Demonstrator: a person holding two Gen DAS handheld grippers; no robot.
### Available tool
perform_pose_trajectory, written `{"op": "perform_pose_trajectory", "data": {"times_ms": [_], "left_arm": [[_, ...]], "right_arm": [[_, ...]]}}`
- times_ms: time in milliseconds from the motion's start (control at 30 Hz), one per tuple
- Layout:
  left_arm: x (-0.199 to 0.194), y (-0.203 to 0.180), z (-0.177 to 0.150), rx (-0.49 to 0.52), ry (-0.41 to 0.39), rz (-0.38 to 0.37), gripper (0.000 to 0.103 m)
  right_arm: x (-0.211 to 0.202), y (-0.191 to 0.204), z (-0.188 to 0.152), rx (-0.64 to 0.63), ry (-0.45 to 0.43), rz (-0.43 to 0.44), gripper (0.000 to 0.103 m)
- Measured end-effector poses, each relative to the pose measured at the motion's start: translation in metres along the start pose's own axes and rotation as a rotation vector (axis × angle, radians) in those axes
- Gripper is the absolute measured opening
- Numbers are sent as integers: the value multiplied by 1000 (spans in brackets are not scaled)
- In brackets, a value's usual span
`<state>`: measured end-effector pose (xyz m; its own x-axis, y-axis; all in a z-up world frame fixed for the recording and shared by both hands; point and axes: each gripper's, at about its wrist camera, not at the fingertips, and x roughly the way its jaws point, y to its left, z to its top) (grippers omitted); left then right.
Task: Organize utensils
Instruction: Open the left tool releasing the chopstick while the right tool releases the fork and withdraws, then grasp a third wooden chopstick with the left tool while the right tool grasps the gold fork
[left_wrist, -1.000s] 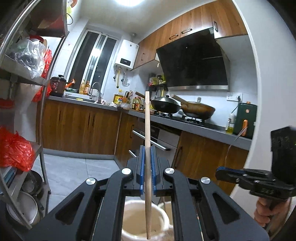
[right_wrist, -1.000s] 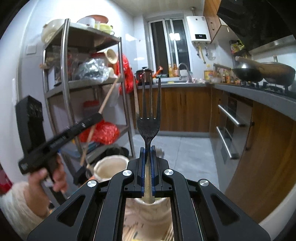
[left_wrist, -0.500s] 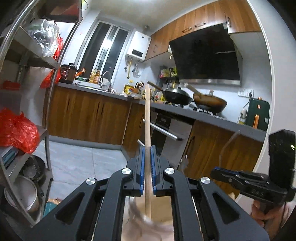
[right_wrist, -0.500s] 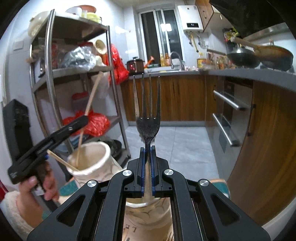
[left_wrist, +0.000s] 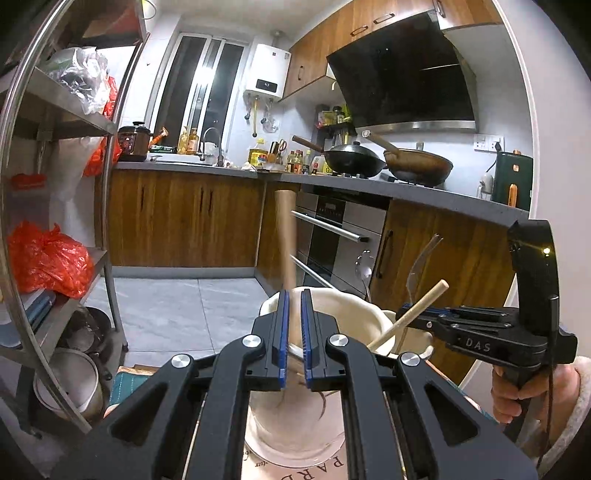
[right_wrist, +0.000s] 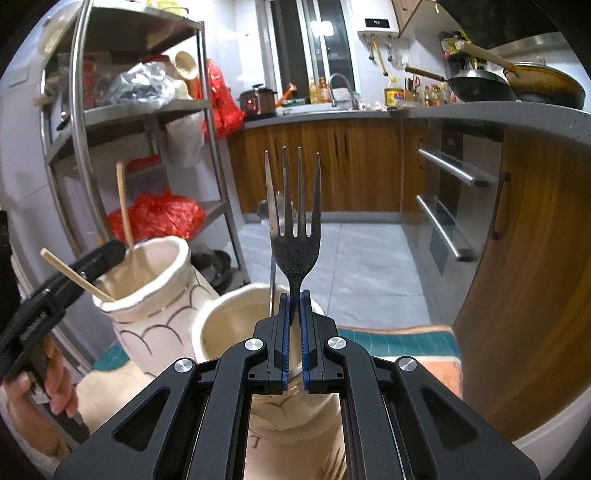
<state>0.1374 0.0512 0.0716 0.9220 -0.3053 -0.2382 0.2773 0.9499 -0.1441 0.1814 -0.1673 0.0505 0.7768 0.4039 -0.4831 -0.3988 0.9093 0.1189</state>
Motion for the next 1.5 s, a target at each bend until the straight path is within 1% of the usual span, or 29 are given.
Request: {"op": "perform_pose_trajectory", "data": {"times_ms": [233, 367, 467, 567, 633, 733, 767, 800, 833, 867, 900, 933, 967, 1033, 1067, 1133, 1167, 1200, 1233, 1267, 1333, 1500], "left_arm": [[-6, -2, 0, 8, -15, 10, 6], [-12, -4, -1, 23, -14, 34, 6], [-18, -5, -3, 25, -21, 46, 6], [-26, -7, -6, 30, -23, 48, 6], [-30, -7, -9, 33, -14, 47, 6], [-33, -8, -12, 31, -2, 47, 9], [-35, -8, -13, 29, 3, 50, 12], [-37, -8, -14, 27, 6, 56, 19], [-40, -9, -15, 26, 7, 61, 30], [-42, -9, -16, 25, 9, 67, 35], [-47, -11, -17, 25, 12, 77, 44], [-50, -11, -18, 26, 14, 83, 50], [-53, -13, -19, 27, 16, 91, 53], [-63, -19, -20, 38, 19, 105, 65], [-67, -22, -20, 44, 19, 110, 68], [-78, -29, -19, 54, 17, 124, 81], [-83, -33, -18, 56, 16, 127, 84], [-88, -35, -18, 54, 17, 130, 91], [-92, -38, -18, 52, 17, 135, 96], [-96, -40, -17, 50, 14, 140, 98], [-103, -45, -18, 50, 19, 150, 97], [-108, -56, -24, 56, 75, 154, 97]], "right_arm": [[0, -2, 1, 1, -1, -21, 7], [1, -4, 1, 5, -4, -21, 8], [-1, -3, 1, 1, -7, -18, 13], [-6, 0, 0, -17, -27, -55, 16], [-10, 1, 0, -17, -29, -53, 19], [-20, 0, -1, -2, -36, -49, 27], [-25, 0, -2, 3, -42, -47, 34], [-31, 0, -4, 7, -50, -47, 44], [-37, 1, -6, 10, -55, -45, 47], [-41, 1, -7, 12, -60, -42, 53], [-47, 2, -10, 15, -66, -39, 58], [-54, 2, -13, 18, -71, -33, 60], [-62, 2, -16, 21, -76, -28, 64], [-76, 2, -21, 23, -87, -26, 72], [-84, 3, -24, 24, -92, -25, 78], [-100, 3, -31, 21, -100, -15, 82], [-105, 3, -32, 19, -102, -18, 87], [-111, 3, -34, 15, -98, -21, 91], [-114, 3, -36, 12, -93, -25, 92], [-119, 3, -37, 7, -88, -32, 93], [-126, 3, -42, -3, -80, -48, 94], [-138, 0, -55, -13, -49, -81, 96]]}}
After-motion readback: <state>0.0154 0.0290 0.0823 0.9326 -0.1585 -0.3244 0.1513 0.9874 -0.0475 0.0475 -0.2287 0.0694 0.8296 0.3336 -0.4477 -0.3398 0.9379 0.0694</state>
